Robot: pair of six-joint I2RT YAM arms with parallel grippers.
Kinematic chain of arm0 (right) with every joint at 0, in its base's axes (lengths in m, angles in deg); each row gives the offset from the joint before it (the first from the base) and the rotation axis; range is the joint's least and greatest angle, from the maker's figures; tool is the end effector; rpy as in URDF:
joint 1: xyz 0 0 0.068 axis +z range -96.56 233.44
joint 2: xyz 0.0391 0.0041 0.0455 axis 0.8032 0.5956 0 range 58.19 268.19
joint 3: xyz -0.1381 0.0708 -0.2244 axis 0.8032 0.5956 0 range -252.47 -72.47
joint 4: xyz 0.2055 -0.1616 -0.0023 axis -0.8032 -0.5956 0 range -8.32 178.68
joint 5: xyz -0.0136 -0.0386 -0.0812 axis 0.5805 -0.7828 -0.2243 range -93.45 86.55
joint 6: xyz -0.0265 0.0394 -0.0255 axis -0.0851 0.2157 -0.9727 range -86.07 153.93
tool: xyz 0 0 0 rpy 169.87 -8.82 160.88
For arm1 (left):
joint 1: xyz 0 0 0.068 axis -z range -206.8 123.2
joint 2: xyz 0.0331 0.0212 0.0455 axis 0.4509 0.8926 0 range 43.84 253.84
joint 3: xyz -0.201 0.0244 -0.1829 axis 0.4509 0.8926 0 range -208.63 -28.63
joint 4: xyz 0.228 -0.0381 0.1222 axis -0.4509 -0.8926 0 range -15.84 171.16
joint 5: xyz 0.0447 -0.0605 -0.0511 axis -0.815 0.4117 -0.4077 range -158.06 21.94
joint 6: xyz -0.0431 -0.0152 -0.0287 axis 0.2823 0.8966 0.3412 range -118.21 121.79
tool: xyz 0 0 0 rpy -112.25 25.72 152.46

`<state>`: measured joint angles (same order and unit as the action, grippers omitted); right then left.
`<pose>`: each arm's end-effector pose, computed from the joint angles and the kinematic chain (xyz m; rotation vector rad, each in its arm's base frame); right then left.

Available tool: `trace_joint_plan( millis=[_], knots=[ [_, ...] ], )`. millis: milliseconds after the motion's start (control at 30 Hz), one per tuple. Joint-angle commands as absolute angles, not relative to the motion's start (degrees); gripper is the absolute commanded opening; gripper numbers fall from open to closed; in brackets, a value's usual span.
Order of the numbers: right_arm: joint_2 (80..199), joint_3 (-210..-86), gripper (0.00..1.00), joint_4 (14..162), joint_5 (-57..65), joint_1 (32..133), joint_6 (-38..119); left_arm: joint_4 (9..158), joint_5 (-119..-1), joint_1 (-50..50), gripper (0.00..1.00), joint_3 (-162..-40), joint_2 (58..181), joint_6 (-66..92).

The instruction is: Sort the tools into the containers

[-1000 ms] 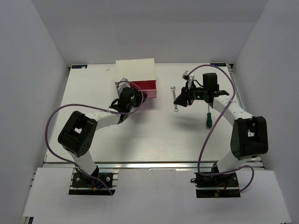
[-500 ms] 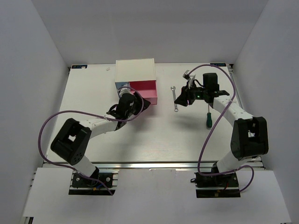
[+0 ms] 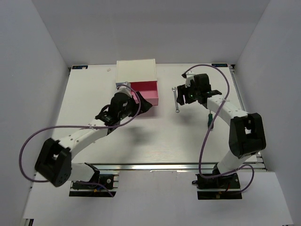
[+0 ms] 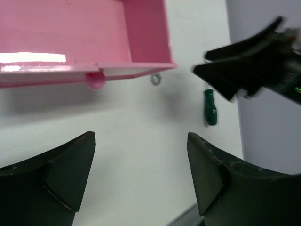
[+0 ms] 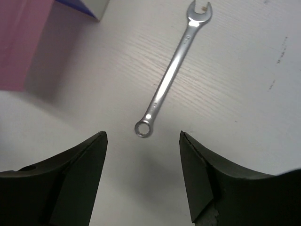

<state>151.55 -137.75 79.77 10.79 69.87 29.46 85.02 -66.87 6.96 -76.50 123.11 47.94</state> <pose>0.3490 0.1121 0.2495 -0.5378 2.1549 0.3904 0.2560 -0.1720 0.2457 -0.2207 2.1600 -0.8629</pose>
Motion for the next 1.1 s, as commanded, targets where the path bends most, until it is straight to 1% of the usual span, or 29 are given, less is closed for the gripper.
trace_joint_plan(
  millis=[0, 33, 100, 133, 200, 233, 300, 333, 400, 433, 467, 567, 667, 700, 733, 833, 900, 1000, 1033, 1067],
  knots=[
    [156.08, -142.24, 0.69, 80.25, -2.28, 73.98, 32.35, 75.91, -65.15, 7.21, 0.92, -77.32, 112.09, 41.09],
    [157.67, -143.30, 0.69, 80.07, -7.87, 75.14, 32.87, 74.84, -65.42, 7.21, 0.96, -76.88, 109.96, 40.55],
    [161.36, -146.64, 0.68, 78.32, -10.91, 77.43, 33.49, 71.51, -68.04, 7.21, 0.98, -75.65, 105.39, 39.93],
    [165.20, -150.48, 0.66, 76.22, -12.92, 77.78, 35.32, 70.36, -70.15, 7.21, 0.98, -74.25, 100.67, 39.93],
    [169.78, -154.11, 0.64, 74.36, -13.38, 77.87, 38.93, 66.33, -74.44, 7.21, 0.98, -73.19, 95.90, 40.63],
    [171.03, -156.56, 0.63, 73.92, -13.90, 77.87, 39.72, 65.09, -75.95, 7.30, 0.98, -72.23, 91.35, 41.07],
    [174.19, -158.25, 0.61, 73.83, -15.13, 77.87, 41.40, 60.53, -78.42, 7.21, 0.98, -71.43, 87.11, 42.82],
    [175.34, -160.43, 0.57, 73.39, -16.88, 77.87, 41.66, 59.29, -80.86, 7.21, 0.98, -70.56, 85.09, 43.79],
    [178.32, -162.99, 0.54, 72.51, -19.17, 77.87, 42.19, 55.69, -82.55, 7.21, 0.98, -69.76, 79.55, 45.99],
    [179.03, -163.96, 0.53, 72.07, -20.05, 77.79, 42.28, 54.63, -84.13, 7.21, 0.98, -69.41, 77.88, 46.69],
    [179.30, -164.66, 0.52, 72.16, -20.84, 77.79, 42.19, 53.48, -84.84, 7.21, 0.98, -68.80, 74.90, 47.39],
    [179.66, -163.97, 0.52, 72.77, -20.15, 77.70, 41.32, 49.70, -87.04, 7.21, 0.98, -68.61, 70.93, 49.33],
    [180.88, -163.71, 0.49, 71.81, -17.70, 77.26, 41.93, 47.50, -88.27, 7.21, 0.98, -69.31, 70.13, 49.34],
    [181.76, -163.44, 0.46, 71.63, -16.56, 77.09, 42.28, 46.80, -88.36, 7.21, 0.98, -69.67, 70.47, 49.25],
    [182.03, -163.18, 0.40, 71.37, -15.76, 76.74, 43.24, 46.62, -88.45, 7.21, 0.98, -70.02, 70.91, 49.07],
    [182.38, -160.64, 0.31, 71.02, -12.95, 75.77, 43.77, 46.09, -88.27, 7.21, 0.98, -71.69, 73.02, 47.84],
    [182.56, -159.14, 0.28, 70.49, -11.02, 74.89, 44.12, 46.09, -88.18, 7.21, 0.98, -72.30, 74.07, 47.31],
    [183.17, -158.17, 0.21, 69.96, -9.69, 73.40, 44.83, 47.05, -88.18, 7.21, 0.98, -72.13, 74.43, 46.96],
    [183.00, -157.91, 0.15, 69.53, -9.60, 73.22, 44.92, 47.32, -88.18, 7.21, 0.98, -71.96, 74.34, 46.96],
    [182.74, -157.47, 0.11, 69.61, -9.17, 72.69, 44.83, 47.49, -88.27, 7.21, 0.98, -71.96, 74.26, 46.96]
  ],
)
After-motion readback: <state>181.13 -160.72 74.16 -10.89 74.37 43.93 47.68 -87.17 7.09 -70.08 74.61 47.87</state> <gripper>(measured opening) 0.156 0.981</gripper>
